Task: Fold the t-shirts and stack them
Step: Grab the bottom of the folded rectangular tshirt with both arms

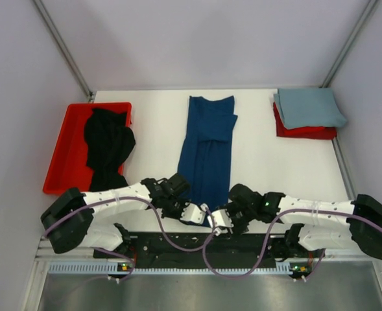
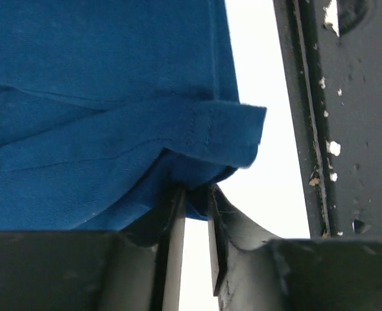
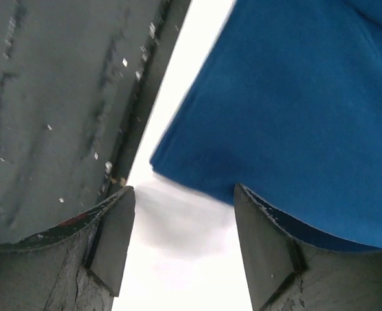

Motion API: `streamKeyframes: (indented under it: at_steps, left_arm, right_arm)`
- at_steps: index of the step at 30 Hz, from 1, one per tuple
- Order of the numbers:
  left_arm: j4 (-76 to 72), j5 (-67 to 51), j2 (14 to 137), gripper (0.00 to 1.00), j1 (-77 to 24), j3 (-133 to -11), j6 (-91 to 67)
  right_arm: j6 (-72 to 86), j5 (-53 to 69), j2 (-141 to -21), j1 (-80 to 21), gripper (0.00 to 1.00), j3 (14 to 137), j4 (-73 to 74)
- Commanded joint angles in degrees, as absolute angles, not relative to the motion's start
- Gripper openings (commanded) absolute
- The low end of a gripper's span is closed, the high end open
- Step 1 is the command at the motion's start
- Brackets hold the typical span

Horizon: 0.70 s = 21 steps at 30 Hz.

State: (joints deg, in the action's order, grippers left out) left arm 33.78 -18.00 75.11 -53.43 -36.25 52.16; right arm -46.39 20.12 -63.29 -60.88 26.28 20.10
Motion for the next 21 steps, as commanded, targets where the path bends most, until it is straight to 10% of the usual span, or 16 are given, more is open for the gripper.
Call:
streamKeyframes:
  at_steps: [1,6,10,21]
  left_arm:
    - [35.33,-15.2,78.92,0.17,-55.28,-35.95,49.22]
    - [38.93,-16.52,79.45,0.0,-55.81,-37.35,48.16]
    - [42.97,-19.07,77.44,0.0,-55.81,-39.72,46.5]
    - [49.83,-12.84,79.71,0.0,-48.97,-56.67,38.77]
  right_arm:
    - [-49.21,18.55,-67.23,-64.68,0.62,27.95,13.1]
    - [-50.8,16.96,-71.19,-66.53,0.52,29.27,14.5]
    - [-51.95,18.28,-72.07,-66.62,0.02,30.85,18.54]
    - [-37.28,27.67,-61.35,-45.03,0.0,37.26,12.58]
